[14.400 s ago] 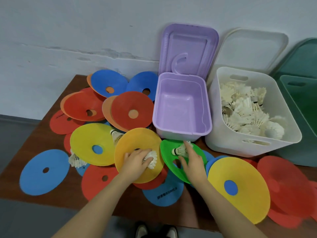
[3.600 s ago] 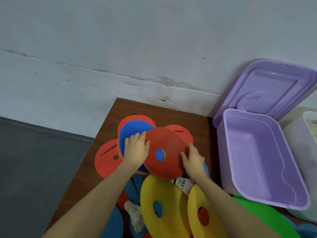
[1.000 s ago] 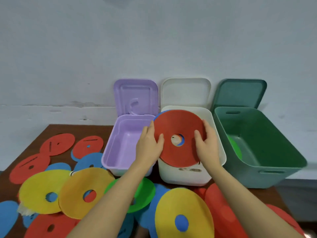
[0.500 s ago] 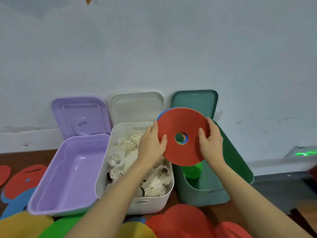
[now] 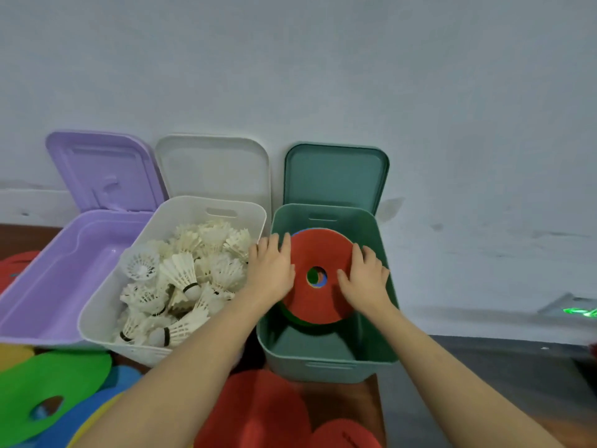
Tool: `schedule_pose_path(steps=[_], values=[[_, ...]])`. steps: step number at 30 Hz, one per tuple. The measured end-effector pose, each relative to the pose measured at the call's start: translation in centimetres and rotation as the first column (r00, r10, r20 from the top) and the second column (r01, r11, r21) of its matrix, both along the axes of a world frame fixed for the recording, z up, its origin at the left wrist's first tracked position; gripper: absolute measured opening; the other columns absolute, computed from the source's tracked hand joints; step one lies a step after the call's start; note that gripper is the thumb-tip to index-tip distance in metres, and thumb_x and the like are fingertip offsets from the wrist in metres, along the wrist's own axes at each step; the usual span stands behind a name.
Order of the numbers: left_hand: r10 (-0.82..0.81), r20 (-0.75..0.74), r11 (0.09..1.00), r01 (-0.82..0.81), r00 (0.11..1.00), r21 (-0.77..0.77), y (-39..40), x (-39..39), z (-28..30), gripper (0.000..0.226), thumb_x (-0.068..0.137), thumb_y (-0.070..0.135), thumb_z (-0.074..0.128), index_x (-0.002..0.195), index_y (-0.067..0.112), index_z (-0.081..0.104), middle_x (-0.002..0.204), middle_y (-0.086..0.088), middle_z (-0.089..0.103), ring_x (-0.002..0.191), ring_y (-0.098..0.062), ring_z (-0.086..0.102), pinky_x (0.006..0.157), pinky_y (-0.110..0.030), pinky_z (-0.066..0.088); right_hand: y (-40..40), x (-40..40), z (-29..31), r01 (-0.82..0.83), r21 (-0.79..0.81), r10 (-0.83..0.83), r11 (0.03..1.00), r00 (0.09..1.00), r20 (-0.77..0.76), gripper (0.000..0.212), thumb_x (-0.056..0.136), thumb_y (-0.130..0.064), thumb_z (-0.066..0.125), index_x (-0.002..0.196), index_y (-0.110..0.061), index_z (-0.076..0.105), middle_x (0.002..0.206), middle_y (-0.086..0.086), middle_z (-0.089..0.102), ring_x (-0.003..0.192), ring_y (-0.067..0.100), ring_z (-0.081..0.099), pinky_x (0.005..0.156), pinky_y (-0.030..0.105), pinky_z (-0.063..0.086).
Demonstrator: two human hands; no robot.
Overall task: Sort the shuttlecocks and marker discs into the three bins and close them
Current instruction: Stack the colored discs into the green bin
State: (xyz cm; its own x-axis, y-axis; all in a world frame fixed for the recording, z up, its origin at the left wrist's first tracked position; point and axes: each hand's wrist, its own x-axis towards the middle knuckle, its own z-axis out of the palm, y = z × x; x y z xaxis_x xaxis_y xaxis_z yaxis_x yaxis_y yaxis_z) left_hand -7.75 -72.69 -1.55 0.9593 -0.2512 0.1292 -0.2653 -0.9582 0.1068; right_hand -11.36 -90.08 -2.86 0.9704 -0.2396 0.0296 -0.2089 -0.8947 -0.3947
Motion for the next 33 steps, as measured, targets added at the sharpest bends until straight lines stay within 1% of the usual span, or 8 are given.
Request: schedule_pose_path(steps=[3, 9, 13, 18, 23, 28, 30, 33], values=[[0.033, -0.001, 0.998, -0.033, 0.999, -0.054, 0.4, -1.1, 0.7, 0.061, 0.094, 0.038, 0.04, 0.146, 0.015, 0.019, 0.15, -0.01, 0.024, 0.135, -0.028, 0.024, 0.107, -0.04, 0.019, 0.2, -0.7, 0.3, -0.097, 0.003, 0.097, 0.995, 0.994, 0.043, 0.058, 0.092, -0.031, 0.049, 0.143, -0.012, 0.029, 0.149, 0.014, 0.023, 0.133, 0.034, 0.027, 0.107, 0.043, 0.022], [-0.032, 0.091, 0.99, 0.044, 0.995, -0.131, 3.1, -4.5, 2.1, 0.053, 0.094, 0.033, 0.044, 0.142, 0.013, 0.033, 0.143, -0.006, 0.038, 0.128, -0.025, 0.036, 0.102, -0.038, 0.023, 1.8, -2.9, 1.7, -0.227, 0.112, 0.193, 0.968, 0.948, 0.253, 0.038, 0.091, -0.021, 0.05, 0.128, -0.013, 0.05, 0.13, 0.006, 0.047, 0.116, 0.028, 0.046, 0.094, 0.038, 0.032], [-0.054, 0.128, 0.985, 0.074, 0.99, -0.157, 5.2, -7.0, 2.7, 0.05, 0.09, 0.034, 0.041, 0.134, 0.011, 0.045, 0.134, -0.006, 0.049, 0.12, -0.027, 0.046, 0.096, -0.039, 0.031, 4.1, -4.9, 2.5, -0.342, 0.123, 0.285, 0.932, 0.897, 0.337, 0.035, 0.088, -0.021, 0.049, 0.12, -0.01, 0.057, 0.119, 0.008, 0.056, 0.107, 0.03, 0.054, 0.089, 0.041, 0.039], [-0.07, 0.175, 0.978, 0.102, 0.982, -0.183, 8.3, -10.8, 2.4, 0.054, 0.081, 0.04, 0.034, 0.118, 0.009, 0.059, 0.112, -0.007, 0.063, 0.098, -0.03, 0.06, 0.082, -0.042, 0.044, 7.4, -9.0, 2.3, -0.425, 0.059, 0.364, 0.903, 0.832, 0.419, 0.032, 0.087, -0.025, 0.046, 0.112, -0.012, 0.061, 0.107, 0.003, 0.063, 0.097, 0.027, 0.058, 0.079, 0.039, 0.042], [-0.065, 0.241, 0.954, 0.131, 0.968, -0.271, 11.7, -15.5, -0.3, 0.045, 0.084, 0.037, 0.04, 0.113, 0.011, 0.061, 0.107, -0.004, 0.062, 0.098, -0.025, 0.055, 0.083, -0.036, 0.035, 10.6, -15.1, 0.6, -0.528, -0.035, 0.466, 0.848, 0.714, 0.523, 0.028, 0.089, -0.022, 0.046, 0.109, -0.01, 0.062, 0.1, 0.0, 0.063, 0.094, 0.018, 0.055, 0.075, 0.032, 0.039], [-0.065, 0.239, 0.933, 0.144, 0.969, -0.329, 13.4, -20.5, -4.1, 0.036, 0.083, 0.032, 0.044, 0.106, 0.012, 0.062, 0.1, -0.003, 0.061, 0.092, -0.02, 0.047, 0.078, -0.032, 0.03, 11.6, -19.3, -3.1, -0.471, 0.013, 0.424, 0.882, 0.807, 0.41, 0.03, 0.088, -0.027, 0.044, 0.109, -0.014, 0.062, 0.096, -0.001, 0.062, 0.089, 0.021, 0.057, 0.074, 0.034, 0.04], [-0.064, 0.143, 0.943, 0.107, 0.988, -0.316, 13.6, -22.0, -5.8, 0.035, 0.083, 0.033, 0.042, 0.102, 0.013, 0.062, 0.096, -0.003, 0.06, 0.088, -0.024, 0.053, 0.076, -0.035, 0.034, 11.4, -20.6, -5.2, -0.388, 0.016, 0.365, 0.922, 0.879, 0.306, 0.034, 0.087, -0.029, 0.044, 0.112, -0.013, 0.061, 0.098, 0.001, 0.061, 0.088, 0.025, 0.057, 0.075, 0.034, 0.04], [-0.047, -0.067, 0.979, 0.032, 0.997, -0.202, 13.9, -23.5, -8.2, 0.046, 0.081, 0.04, 0.038, 0.108, 0.01, 0.061, 0.104, -0.007, 0.059, 0.094, -0.031, 0.057, 0.079, -0.04, 0.04, 11.2, -22.0, -8.2, -0.196, -0.007, 0.196, 0.981, 0.98, 0.028, 0.047, 0.087, -0.029, 0.052, 0.131, -0.012, 0.048, 0.118, 0.012, 0.054, 0.102, 0.036, 0.053, 0.085, 0.043, 0.04]])
